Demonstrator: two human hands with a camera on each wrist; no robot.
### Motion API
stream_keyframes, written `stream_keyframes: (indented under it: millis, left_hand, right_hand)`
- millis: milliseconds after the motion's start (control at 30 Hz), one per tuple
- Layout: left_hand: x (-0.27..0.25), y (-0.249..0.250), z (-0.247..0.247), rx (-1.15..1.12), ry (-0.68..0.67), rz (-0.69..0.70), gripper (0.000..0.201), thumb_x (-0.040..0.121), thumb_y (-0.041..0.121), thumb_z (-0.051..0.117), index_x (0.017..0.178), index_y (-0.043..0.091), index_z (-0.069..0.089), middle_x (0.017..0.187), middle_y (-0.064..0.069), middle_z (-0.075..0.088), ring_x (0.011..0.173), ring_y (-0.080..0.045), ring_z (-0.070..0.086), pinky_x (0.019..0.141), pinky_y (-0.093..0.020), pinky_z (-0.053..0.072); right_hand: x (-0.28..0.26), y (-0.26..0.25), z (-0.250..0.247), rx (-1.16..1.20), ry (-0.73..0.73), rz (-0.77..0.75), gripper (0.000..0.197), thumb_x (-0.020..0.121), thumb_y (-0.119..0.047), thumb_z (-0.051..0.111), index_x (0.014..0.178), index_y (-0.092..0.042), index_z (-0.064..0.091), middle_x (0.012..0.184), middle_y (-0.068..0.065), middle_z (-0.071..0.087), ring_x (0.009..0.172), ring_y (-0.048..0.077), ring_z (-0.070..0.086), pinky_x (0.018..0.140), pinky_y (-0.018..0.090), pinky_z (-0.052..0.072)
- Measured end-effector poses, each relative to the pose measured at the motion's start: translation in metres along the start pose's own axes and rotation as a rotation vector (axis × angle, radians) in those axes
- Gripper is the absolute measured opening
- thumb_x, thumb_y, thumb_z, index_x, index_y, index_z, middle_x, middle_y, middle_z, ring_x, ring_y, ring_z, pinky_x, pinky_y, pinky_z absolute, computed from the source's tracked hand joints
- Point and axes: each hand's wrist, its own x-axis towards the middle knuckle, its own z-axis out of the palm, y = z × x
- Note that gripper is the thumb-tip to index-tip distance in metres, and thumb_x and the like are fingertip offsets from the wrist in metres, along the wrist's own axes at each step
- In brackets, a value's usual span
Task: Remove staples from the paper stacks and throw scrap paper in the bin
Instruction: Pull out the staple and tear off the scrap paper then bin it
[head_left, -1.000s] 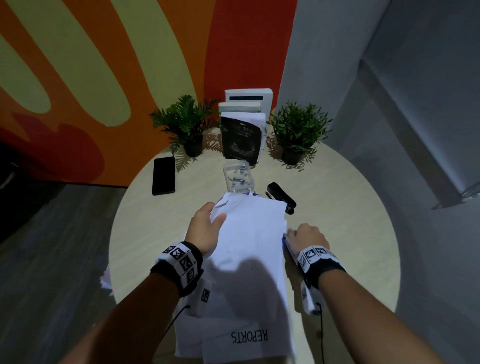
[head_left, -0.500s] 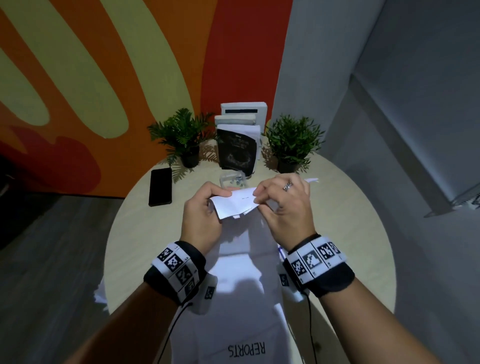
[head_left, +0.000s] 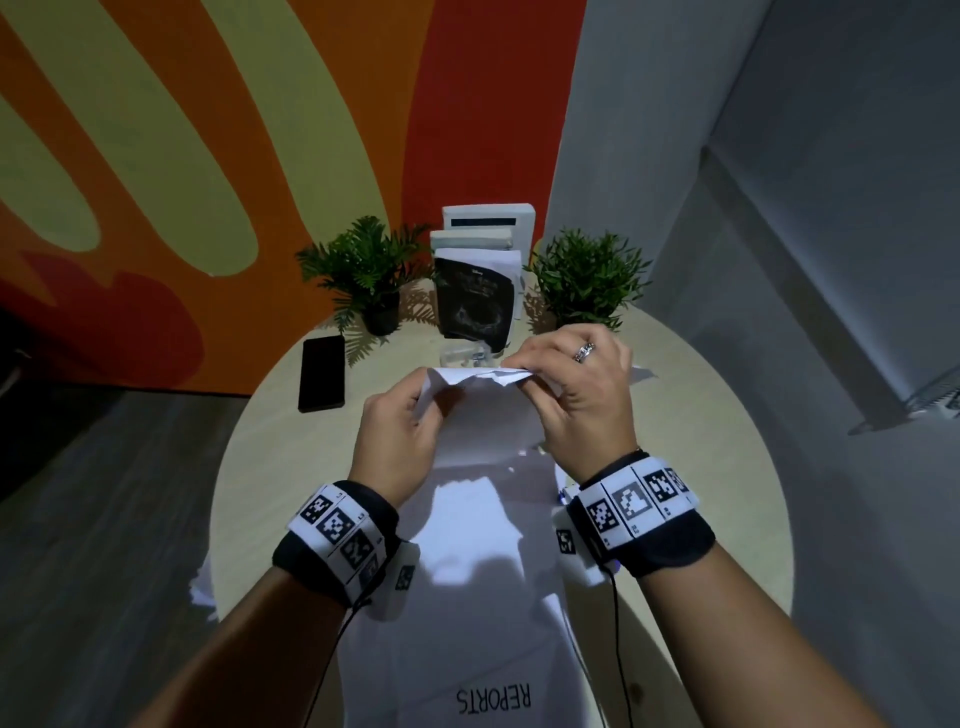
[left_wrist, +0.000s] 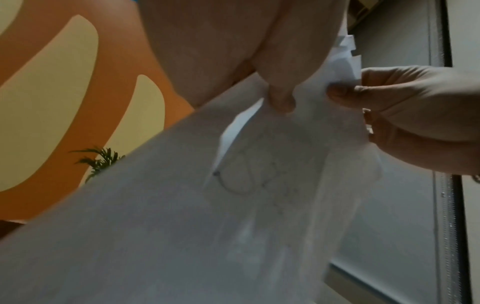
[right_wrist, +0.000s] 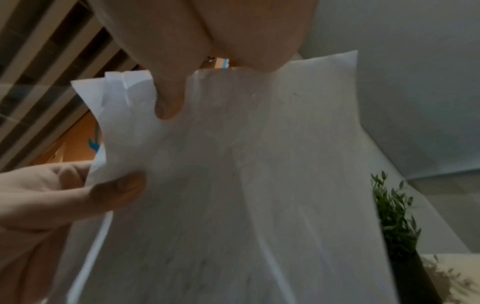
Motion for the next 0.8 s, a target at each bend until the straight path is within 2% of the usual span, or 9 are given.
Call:
stream_keyframes:
  millis: [133,200,267,333,433,500,567,700,800]
  left_hand:
    - [0.002,-0.01,-0.001,-0.039,-0.048,-0.144,0.018,0.099,0.011,0.06,0.105,0.024,0.07,0.097,0.017,0.072,0.088,0.01,0.065,0.073,-0.01,0.049]
    - [-0.001,-0.019,0.001,-0.071,-0.038,-0.269,0.022,0.1,0.013,0.058,0.117,0.025,0.068,0.104,0.019,0.07,0.092,0.015,0.063,0.077,-0.007,0.048]
    - [-0.008,-0.033,0.003,-0.072,-0.03,-0.376,0.025,0.101,0.015,0.057,0.123,0.022,0.068,0.107,0.018,0.069,0.097,0.008,0.065,0.085,-0.017,0.05]
    - [-0.019,-0.05,0.007,-0.07,-0.032,-0.47,0.024,0.101,0.017,0.058,0.122,0.021,0.068,0.111,0.013,0.071,0.102,-0.007,0.068,0.096,-0.031,0.052]
    - [-0.035,-0.071,0.014,-0.037,-0.052,-0.567,0.023,0.1,0.021,0.058,0.12,0.022,0.069,0.115,0.009,0.073,0.108,-0.016,0.069,0.101,-0.046,0.053]
    - [-0.041,-0.077,0.019,-0.032,-0.062,-0.614,0.024,0.1,0.022,0.058,0.121,0.023,0.069,0.117,0.008,0.073,0.109,-0.018,0.069,0.1,-0.048,0.054]
    - [-0.046,-0.08,0.023,-0.017,-0.076,-0.646,0.024,0.1,0.021,0.058,0.121,0.022,0.069,0.116,0.006,0.073,0.108,-0.02,0.069,0.1,-0.048,0.054]
    - [-0.052,-0.084,0.023,-0.003,-0.102,-0.66,0.025,0.1,0.019,0.058,0.122,0.017,0.069,0.115,0.003,0.074,0.106,-0.022,0.069,0.1,-0.046,0.054]
    - [-0.054,-0.086,0.021,-0.017,-0.115,-0.678,0.024,0.1,0.017,0.057,0.121,0.015,0.069,0.114,0.001,0.074,0.106,-0.024,0.07,0.1,-0.045,0.053]
  right_hand:
    - [0.001,0.009,0.001,-0.116,-0.024,0.091,0.028,0.09,-0.026,0.062,0.116,-0.033,0.067,0.117,-0.013,0.061,0.113,0.013,0.045,0.1,0.038,0.027]
    - [-0.013,0.022,0.005,-0.128,0.036,0.299,0.036,0.092,-0.026,0.058,0.128,-0.029,0.057,0.129,-0.009,0.051,0.122,0.013,0.038,0.106,0.035,0.026]
    - [-0.038,0.043,0.015,-0.116,0.021,0.536,0.039,0.093,-0.025,0.056,0.132,-0.024,0.051,0.134,-0.002,0.045,0.126,0.018,0.037,0.11,0.036,0.03]
    - [-0.071,0.066,0.028,-0.143,-0.132,0.748,0.041,0.093,-0.026,0.053,0.133,-0.019,0.049,0.136,0.003,0.044,0.127,0.024,0.038,0.108,0.04,0.035]
    - [-0.121,0.088,0.046,-0.235,-0.53,0.982,0.051,0.093,-0.037,0.051,0.139,-0.016,0.044,0.142,0.007,0.041,0.13,0.03,0.038,0.103,0.042,0.038]
    - [-0.149,0.094,0.054,-0.321,-0.735,1.04,0.06,0.091,-0.045,0.052,0.141,-0.015,0.039,0.141,0.008,0.039,0.129,0.031,0.038,0.099,0.044,0.04]
    - [-0.171,0.098,0.059,-0.401,-0.813,1.032,0.056,0.093,-0.044,0.05,0.138,-0.014,0.038,0.137,0.009,0.041,0.125,0.032,0.04,0.093,0.044,0.044]
    - [-0.178,0.105,0.059,-0.416,-0.731,1.013,0.031,0.098,-0.026,0.044,0.121,-0.005,0.047,0.125,0.015,0.052,0.114,0.035,0.05,0.086,0.042,0.047]
    - [-0.157,0.104,0.046,-0.288,-0.509,1.059,0.03,0.099,-0.024,0.045,0.119,-0.002,0.044,0.116,0.022,0.057,0.105,0.041,0.057,0.075,0.039,0.043]
